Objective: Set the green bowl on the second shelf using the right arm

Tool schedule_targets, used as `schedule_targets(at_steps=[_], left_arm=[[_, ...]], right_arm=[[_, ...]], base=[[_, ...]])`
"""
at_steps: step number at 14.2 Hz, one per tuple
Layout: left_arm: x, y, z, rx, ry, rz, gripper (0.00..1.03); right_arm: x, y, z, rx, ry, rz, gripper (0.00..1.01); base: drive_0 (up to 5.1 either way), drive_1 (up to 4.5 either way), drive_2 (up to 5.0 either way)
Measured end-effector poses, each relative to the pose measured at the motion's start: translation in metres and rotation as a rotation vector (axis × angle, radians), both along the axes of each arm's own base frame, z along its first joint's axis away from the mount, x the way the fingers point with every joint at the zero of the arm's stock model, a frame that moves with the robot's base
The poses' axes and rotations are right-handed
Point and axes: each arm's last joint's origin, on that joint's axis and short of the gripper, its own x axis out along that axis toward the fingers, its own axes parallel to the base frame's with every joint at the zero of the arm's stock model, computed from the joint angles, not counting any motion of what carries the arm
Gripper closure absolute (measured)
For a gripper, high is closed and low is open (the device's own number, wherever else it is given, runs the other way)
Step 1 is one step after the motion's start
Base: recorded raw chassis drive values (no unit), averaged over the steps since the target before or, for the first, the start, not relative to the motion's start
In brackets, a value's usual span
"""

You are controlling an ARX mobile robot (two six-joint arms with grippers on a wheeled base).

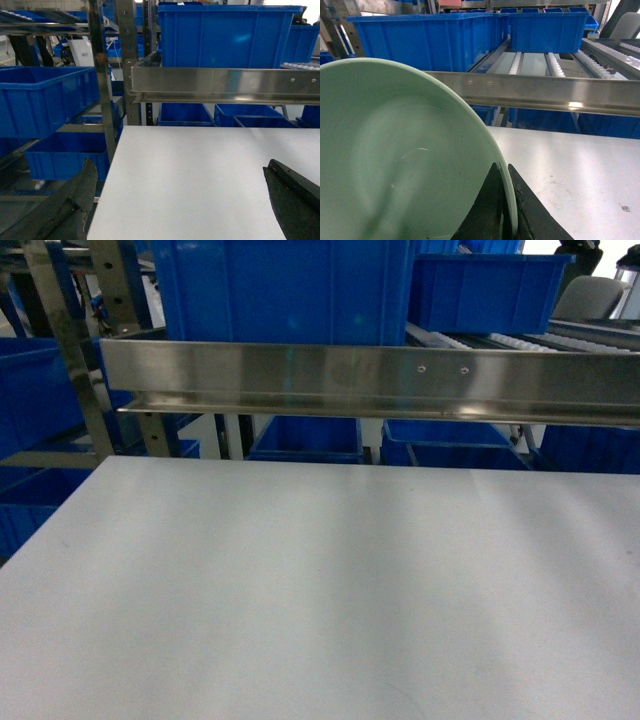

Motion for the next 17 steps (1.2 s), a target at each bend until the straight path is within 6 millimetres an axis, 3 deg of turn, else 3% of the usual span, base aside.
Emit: schedule_targets(at_steps=[17], left_arm=[[0.0, 0.0, 0.0, 0.0, 0.0, 0.0, 0.05]], right_arm=[[0.0, 0.0, -0.0001, 0.0, 0.0, 0.0, 0.99]], base=[[-5.0, 2.41, 2.4]])
